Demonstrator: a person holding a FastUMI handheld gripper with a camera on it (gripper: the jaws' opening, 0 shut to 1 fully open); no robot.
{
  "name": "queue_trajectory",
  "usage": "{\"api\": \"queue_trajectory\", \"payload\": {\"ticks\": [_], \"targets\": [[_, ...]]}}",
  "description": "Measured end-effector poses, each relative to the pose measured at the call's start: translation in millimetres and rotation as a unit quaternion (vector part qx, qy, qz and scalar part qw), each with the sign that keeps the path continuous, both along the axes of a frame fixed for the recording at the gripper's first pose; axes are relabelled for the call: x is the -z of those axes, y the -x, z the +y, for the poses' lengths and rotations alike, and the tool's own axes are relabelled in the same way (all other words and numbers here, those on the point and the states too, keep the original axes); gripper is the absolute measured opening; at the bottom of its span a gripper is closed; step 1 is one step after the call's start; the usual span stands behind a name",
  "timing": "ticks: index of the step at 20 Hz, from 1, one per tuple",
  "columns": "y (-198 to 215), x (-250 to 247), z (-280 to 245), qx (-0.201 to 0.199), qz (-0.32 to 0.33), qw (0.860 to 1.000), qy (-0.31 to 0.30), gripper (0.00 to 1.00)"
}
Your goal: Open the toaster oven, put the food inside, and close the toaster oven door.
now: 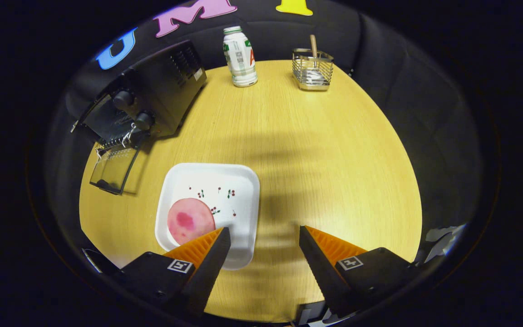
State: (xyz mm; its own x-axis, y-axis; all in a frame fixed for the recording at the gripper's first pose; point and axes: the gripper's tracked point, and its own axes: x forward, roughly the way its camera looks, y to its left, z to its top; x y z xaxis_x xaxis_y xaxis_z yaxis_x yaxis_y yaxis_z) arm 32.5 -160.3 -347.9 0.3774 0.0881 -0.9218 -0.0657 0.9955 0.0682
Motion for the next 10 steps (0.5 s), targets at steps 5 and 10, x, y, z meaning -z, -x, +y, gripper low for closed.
{"api": "queue_trajectory", "payload": {"ticks": [5,10], "targets": [[7.6,13.6,2.5,-0.008,0.058,0.998,0.023,0.82],[8.3,20.1,13.5,-0.003,0.105,0.994,-0.003,0.40]]}}
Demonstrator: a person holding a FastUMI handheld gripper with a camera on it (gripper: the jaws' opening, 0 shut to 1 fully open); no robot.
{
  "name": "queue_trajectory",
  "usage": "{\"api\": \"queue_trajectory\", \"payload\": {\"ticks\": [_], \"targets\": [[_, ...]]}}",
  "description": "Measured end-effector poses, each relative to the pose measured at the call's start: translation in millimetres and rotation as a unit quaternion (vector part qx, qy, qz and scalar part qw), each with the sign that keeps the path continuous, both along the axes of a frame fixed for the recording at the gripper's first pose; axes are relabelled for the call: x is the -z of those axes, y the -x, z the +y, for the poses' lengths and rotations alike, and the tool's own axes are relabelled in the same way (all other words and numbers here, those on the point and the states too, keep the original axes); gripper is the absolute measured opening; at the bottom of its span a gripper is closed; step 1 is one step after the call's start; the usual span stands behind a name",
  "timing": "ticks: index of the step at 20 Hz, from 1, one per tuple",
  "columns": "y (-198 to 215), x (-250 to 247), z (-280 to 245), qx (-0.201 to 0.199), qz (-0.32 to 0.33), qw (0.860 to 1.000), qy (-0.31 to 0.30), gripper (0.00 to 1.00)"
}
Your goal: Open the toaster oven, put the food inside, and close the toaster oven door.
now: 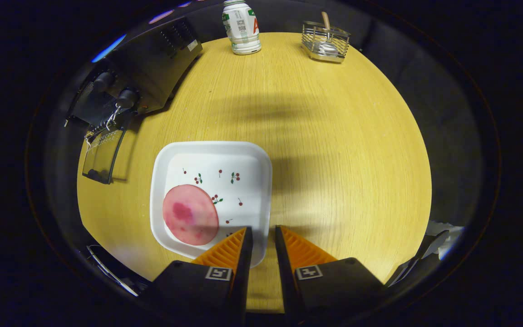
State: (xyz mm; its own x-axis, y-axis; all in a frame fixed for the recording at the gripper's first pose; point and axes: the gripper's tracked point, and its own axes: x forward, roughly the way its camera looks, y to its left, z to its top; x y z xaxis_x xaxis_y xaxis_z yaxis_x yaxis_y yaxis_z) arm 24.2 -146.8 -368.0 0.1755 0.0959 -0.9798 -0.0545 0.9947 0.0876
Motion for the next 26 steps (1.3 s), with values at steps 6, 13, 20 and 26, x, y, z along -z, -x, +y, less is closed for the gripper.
{"api": "queue_trajectory", "payload": {"ticks": [6,13,20,26], "targets": [[0.7,-1.1,-2.3,0.048,0.015,0.997,-0.060,0.10],[5.0,0.0,3.4,0.068,0.025,0.990,-0.123,0.05],[28.0,-10.0,33.6,0.128,0.035,0.964,-0.232,0.05],[37.4,-32.8,42.9,0.171,0.025,0.942,-0.287,0.05]]}}
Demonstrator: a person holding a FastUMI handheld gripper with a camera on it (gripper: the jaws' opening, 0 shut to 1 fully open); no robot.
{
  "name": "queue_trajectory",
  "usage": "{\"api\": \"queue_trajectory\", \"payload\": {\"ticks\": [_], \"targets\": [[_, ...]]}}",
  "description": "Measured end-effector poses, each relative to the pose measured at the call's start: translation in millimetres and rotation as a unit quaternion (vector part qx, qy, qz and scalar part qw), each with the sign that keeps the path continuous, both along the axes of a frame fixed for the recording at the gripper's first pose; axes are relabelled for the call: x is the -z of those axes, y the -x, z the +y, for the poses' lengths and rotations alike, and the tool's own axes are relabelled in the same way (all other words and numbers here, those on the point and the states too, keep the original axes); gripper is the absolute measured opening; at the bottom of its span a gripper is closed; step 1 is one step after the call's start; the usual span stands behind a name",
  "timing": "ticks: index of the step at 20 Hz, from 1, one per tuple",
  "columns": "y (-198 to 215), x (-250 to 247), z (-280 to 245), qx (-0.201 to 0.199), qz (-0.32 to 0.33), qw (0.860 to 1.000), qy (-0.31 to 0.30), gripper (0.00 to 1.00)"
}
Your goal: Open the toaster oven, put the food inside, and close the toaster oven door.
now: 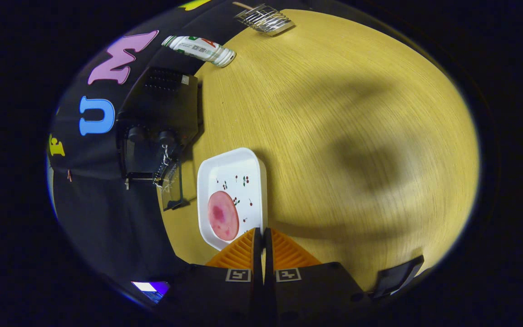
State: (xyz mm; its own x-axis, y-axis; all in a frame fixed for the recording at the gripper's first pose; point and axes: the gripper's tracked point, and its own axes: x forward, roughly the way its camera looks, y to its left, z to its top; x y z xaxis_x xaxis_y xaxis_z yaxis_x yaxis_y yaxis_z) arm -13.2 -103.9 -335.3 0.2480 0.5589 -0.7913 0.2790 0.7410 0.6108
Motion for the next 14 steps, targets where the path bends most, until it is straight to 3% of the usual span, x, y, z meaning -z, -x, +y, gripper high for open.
{"api": "queue_trajectory", "payload": {"ticks": [3,8,14], "targets": [[1.2,-15.1,5.2,0.030,-0.002,0.999,-0.017,0.05],[17.2,-46.0,15.2,0.042,-0.023,0.999,-0.016,0.05],[28.3,-84.3,72.9,0.066,-0.049,0.996,-0.043,0.05]]}}
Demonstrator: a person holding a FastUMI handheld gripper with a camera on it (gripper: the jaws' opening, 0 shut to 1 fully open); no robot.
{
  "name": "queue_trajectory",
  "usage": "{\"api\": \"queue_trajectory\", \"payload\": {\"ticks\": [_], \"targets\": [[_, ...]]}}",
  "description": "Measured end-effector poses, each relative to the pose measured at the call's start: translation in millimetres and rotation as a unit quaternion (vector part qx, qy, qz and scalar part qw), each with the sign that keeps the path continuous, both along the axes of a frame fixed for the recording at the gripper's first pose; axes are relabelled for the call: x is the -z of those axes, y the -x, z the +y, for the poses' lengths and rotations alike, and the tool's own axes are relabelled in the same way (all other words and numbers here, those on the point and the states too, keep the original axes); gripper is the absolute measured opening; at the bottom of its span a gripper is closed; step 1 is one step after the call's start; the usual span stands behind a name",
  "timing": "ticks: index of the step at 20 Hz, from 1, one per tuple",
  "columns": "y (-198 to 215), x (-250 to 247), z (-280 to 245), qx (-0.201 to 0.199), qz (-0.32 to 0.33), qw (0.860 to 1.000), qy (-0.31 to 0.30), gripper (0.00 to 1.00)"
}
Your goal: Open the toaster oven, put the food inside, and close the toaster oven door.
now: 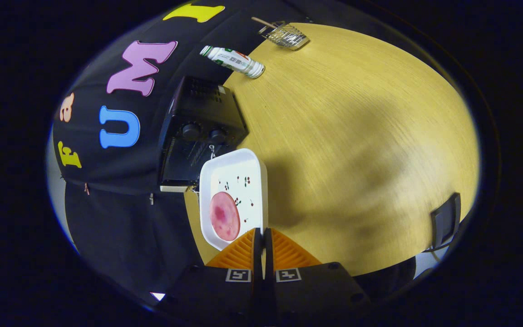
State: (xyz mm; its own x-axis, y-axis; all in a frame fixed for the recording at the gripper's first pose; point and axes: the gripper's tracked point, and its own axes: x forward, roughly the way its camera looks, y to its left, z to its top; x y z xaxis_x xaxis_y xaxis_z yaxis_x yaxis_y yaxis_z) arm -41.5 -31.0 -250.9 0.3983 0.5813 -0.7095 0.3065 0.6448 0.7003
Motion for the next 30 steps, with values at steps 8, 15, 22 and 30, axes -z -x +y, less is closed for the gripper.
{"api": "queue_trajectory", "payload": {"ticks": [8,15,22,30], "targets": [[-14.8,-8.7,105.5,0.019,-0.016,1.000,-0.014,0.05],[-70.4,9.3,170.3,0.047,-0.041,0.998,-0.003,0.05],[-132.2,22.7,208.6,0.129,-0.063,0.989,-0.021,0.05],[-196.5,39.7,228.4,0.219,-0.092,0.971,-0.010,0.05]]}}
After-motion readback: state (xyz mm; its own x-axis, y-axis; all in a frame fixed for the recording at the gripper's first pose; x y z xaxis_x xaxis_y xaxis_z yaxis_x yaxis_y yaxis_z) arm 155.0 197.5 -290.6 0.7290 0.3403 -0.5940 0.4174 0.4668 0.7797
